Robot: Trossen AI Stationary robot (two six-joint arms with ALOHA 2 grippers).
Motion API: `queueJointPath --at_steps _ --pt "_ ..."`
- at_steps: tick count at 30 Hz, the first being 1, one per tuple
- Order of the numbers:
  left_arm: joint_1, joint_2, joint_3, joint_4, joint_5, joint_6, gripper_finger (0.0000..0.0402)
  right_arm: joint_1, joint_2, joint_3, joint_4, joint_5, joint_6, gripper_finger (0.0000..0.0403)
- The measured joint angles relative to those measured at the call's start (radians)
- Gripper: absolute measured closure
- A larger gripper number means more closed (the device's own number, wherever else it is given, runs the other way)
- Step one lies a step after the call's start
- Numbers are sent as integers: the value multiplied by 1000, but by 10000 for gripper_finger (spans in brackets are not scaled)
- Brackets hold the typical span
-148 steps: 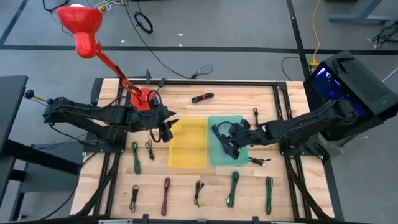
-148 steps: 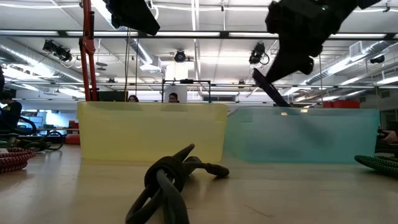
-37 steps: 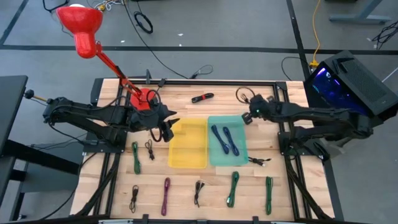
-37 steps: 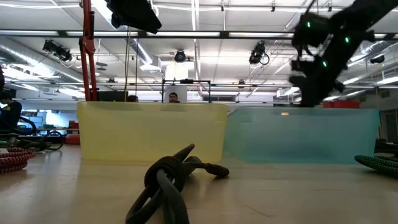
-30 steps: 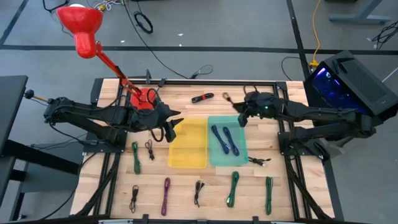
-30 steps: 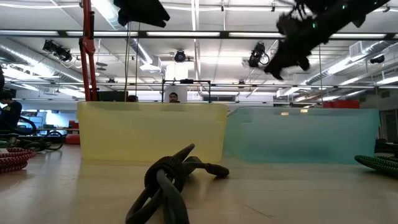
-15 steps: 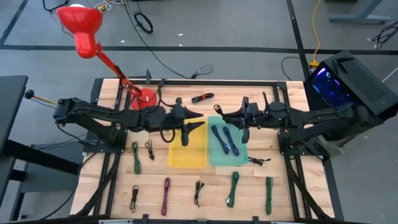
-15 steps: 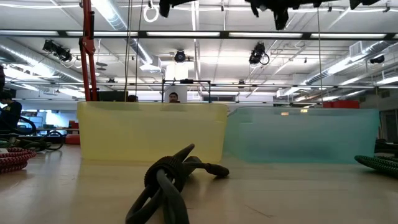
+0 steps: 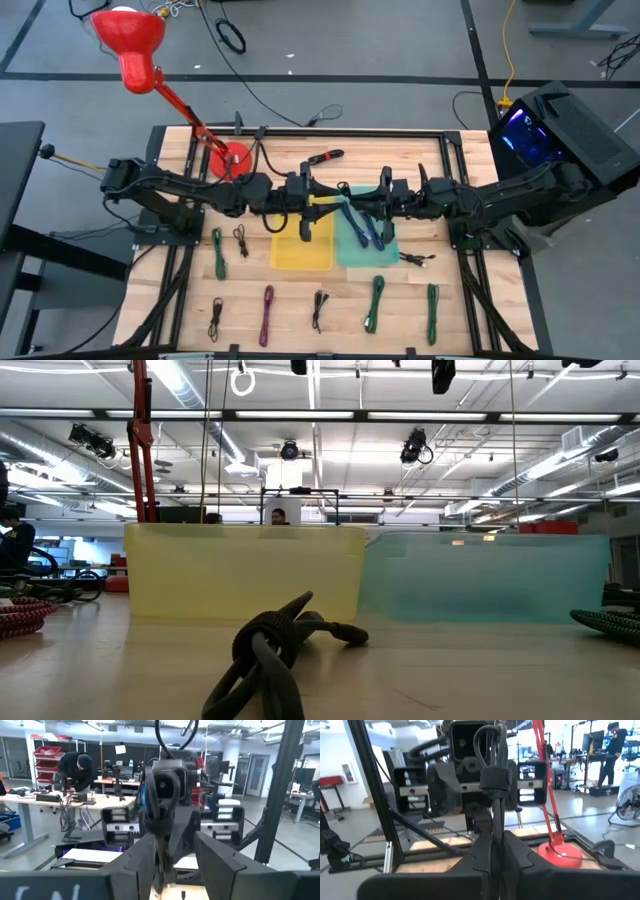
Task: Pick & Place USB Port
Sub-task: Put the black charger cable into the yellow bin
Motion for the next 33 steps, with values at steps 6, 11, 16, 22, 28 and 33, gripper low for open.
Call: queueJointPath --at_steps 6,11,16,22,28,33 --pt "0 8 0 24 -7 2 259 0 47 0 55 -9 -1 387" --pt "9 20 0 18 -20 -1 259 3 59 0 83 -21 -8 387" --pt "20 34 0 20 -23 -14 259 3 58 0 105 -33 -11 387" --pt "24 42 -1 76 39 -15 300 3 62 1 88 -33 -11 387" --pt "24 42 -1 77 37 -23 387 3 61 1 86 -31 -11 387" --pt "24 35 0 14 -29 -27 393 2 59 1 45 -18 -10 364"
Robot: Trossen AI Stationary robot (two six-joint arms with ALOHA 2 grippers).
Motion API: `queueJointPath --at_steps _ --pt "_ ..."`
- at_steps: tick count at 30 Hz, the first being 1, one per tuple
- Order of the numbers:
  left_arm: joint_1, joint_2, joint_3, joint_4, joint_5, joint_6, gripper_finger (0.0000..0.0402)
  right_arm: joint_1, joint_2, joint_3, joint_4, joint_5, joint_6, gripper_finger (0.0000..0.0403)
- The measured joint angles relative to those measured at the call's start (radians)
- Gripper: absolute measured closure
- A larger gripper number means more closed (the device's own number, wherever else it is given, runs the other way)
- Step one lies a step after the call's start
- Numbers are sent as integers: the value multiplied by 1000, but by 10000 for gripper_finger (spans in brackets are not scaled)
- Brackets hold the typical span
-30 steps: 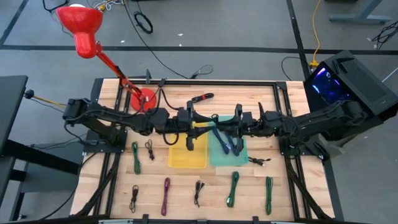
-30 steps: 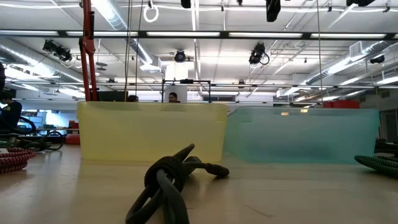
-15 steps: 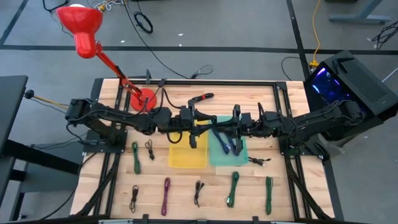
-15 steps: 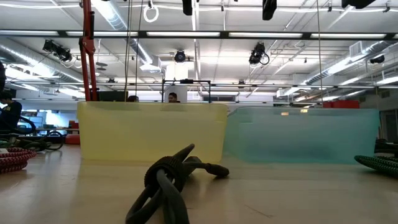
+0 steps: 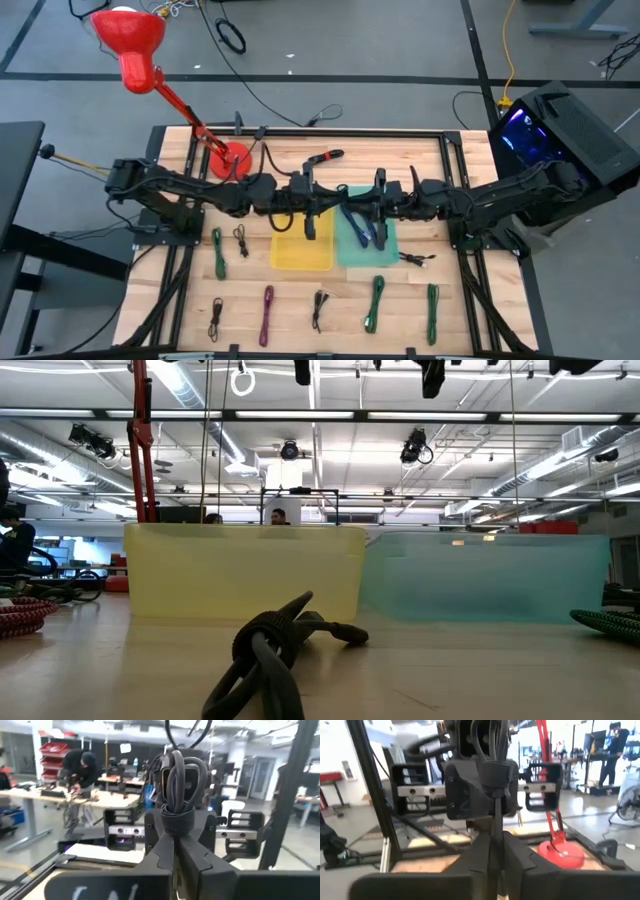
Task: Pick & Place USB Port
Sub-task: Put the black charger cable into the yellow bin
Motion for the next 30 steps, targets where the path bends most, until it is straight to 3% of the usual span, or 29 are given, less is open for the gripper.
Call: queueJointPath --at_steps 7,12,19,30 --pt "-8 -34 3 -237 -148 -65 393 -2 -34 -2 -168 50 12 269" --pt "-50 -48 2 -501 -253 -192 394 -1 -89 -2 -301 176 15 237" --pt "-152 -44 0 -844 -387 -475 394 -1 -136 -2 -374 255 39 239" --pt "-246 -43 -167 -896 -381 -889 394 -1 -138 -2 -375 249 39 261"
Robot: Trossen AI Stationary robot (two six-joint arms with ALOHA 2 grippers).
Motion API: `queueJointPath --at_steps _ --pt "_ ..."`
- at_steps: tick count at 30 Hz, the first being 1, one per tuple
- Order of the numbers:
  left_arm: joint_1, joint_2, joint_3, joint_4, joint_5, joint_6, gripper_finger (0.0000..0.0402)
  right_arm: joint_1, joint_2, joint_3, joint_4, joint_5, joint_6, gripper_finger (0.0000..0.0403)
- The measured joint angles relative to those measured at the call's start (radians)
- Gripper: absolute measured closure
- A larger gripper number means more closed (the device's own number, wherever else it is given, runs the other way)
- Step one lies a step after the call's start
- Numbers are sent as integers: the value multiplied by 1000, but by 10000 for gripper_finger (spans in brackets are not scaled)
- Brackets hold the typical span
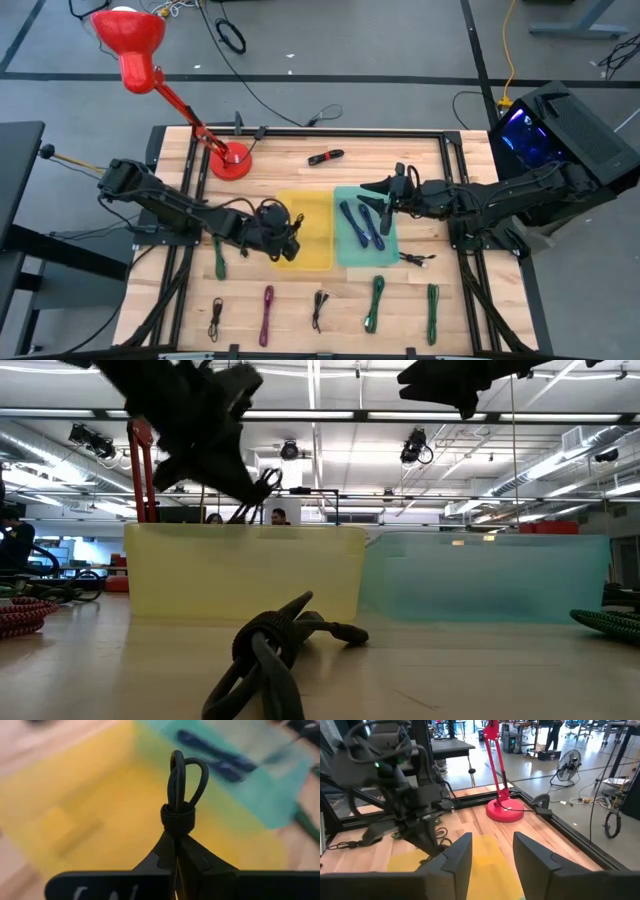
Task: Pick & Place USB Port
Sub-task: Put the black charger cable into the yellow bin
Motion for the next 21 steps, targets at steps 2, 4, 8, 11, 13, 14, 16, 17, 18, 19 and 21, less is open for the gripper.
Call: queueJointPath --at_steps 2,4,8,11,13,14,16,17,18,19,21 --pt "8 0 -18 17 -7 -51 393 0 0 0 2 0 0 264" --pt "21 1 -25 17 1 -81 383 0 0 0 2 0 0 266" --pt "46 6 -25 35 24 -42 350 0 0 0 1 -2 -1 266" --pt "65 6 -25 36 29 -21 326 0 0 0 -11 -2 -1 266" --pt "79 6 -25 36 27 -11 311 0 0 0 -14 -1 -2 266" --pt "85 6 -25 36 28 -4 303 0 0 0 -15 -2 -4 266" --pt "96 6 -25 41 22 32 290 0 0 0 -21 -1 -4 266" --pt "103 6 -25 50 15 65 283 0 0 0 -25 -1 -7 266" --pt "112 6 -25 62 10 102 278 0 0 0 -29 -1 -7 266" --pt "123 6 -25 79 3 143 273 0 0 0 -31 -1 -7 266" --pt "151 6 -25 113 -11 236 265 0 0 0 -36 -1 -7 266"
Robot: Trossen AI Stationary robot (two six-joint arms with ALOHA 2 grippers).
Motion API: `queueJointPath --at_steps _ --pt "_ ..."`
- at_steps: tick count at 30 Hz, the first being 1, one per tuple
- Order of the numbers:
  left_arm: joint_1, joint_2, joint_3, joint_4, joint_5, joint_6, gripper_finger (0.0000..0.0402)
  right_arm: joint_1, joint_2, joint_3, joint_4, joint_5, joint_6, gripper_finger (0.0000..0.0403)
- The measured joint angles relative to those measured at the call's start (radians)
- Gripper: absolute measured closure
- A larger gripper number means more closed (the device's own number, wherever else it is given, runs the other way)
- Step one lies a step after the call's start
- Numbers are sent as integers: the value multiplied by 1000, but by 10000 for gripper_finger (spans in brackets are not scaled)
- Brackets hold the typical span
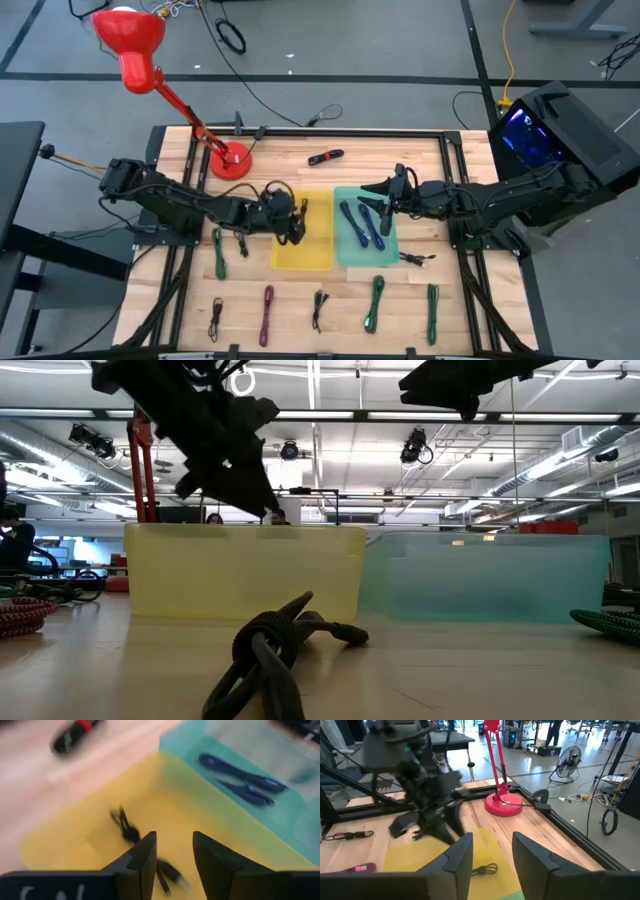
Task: Pick & Place USB Port
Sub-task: Put the black charger cable into the yellow bin
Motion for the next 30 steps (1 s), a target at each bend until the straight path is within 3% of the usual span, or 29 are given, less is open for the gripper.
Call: queueJointPath --at_steps 6,13,18,20,23,30 --pt "146 0 53 58 5 320 258 0 0 0 -20 0 9 266" --pt "398 0 204 -53 197 542 261 0 1 -21 -22 -1 38 266" --pt "569 40 292 -226 296 578 261 0 1 -61 51 -3 60 266" --pt "615 61 320 -215 354 579 261 0 1 -83 107 -32 60 266" --pt "647 110 358 -209 408 591 261 0 7 -105 187 -69 60 266" --pt "651 294 495 -255 418 645 261 11 20 -114 214 -129 61 266"
